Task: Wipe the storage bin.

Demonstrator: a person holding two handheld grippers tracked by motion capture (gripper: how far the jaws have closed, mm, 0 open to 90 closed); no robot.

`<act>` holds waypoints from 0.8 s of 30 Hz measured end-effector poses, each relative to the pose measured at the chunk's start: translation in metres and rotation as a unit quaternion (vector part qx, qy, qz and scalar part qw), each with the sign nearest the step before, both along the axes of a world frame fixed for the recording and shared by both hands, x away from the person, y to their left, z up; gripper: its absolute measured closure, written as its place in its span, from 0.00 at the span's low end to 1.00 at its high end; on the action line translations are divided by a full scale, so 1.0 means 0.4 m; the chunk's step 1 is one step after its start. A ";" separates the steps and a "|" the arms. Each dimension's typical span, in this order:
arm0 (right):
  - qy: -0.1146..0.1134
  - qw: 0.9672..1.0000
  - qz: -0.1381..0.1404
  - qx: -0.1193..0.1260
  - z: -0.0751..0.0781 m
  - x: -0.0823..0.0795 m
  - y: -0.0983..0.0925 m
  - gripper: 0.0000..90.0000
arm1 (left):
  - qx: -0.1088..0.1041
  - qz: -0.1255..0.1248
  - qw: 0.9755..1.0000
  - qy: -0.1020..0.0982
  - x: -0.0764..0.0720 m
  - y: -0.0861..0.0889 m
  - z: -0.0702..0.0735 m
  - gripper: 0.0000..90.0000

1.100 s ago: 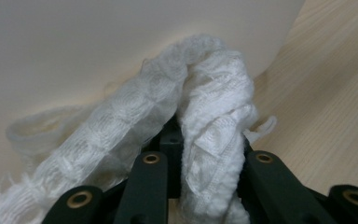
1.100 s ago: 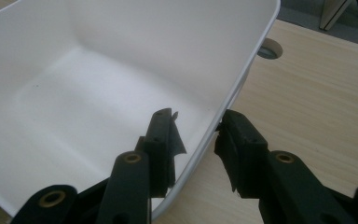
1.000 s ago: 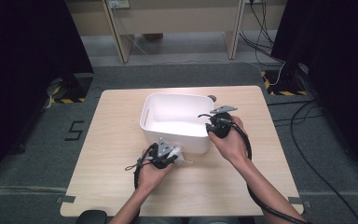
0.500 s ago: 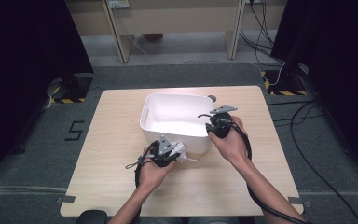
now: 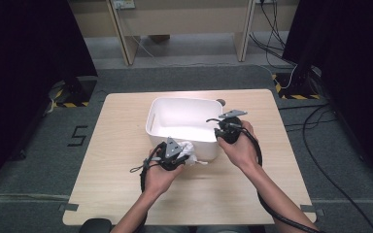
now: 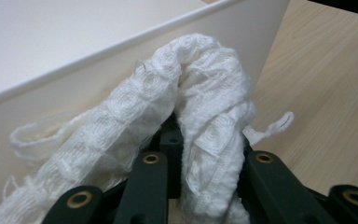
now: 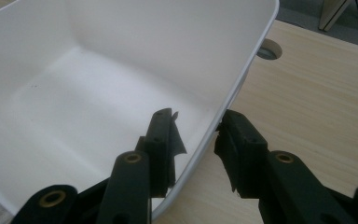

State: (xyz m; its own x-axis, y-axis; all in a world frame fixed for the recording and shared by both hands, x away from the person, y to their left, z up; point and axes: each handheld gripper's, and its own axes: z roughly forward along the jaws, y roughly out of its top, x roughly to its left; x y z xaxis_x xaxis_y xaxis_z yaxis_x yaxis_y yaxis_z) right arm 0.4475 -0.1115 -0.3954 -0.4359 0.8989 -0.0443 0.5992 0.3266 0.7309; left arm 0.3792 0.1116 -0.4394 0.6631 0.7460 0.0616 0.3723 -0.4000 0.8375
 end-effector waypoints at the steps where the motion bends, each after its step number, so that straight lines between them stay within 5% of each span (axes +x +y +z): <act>1: -0.001 1.000 0.000 0.000 0.000 0.000 0.000 0.73 | 0.001 -0.002 1.000 0.000 0.000 -0.001 0.005 0.84; 24: -0.004 1.000 -0.002 -0.005 0.000 0.000 0.003 0.73 | 0.006 -0.003 1.000 -0.003 0.006 -0.014 -0.009 0.84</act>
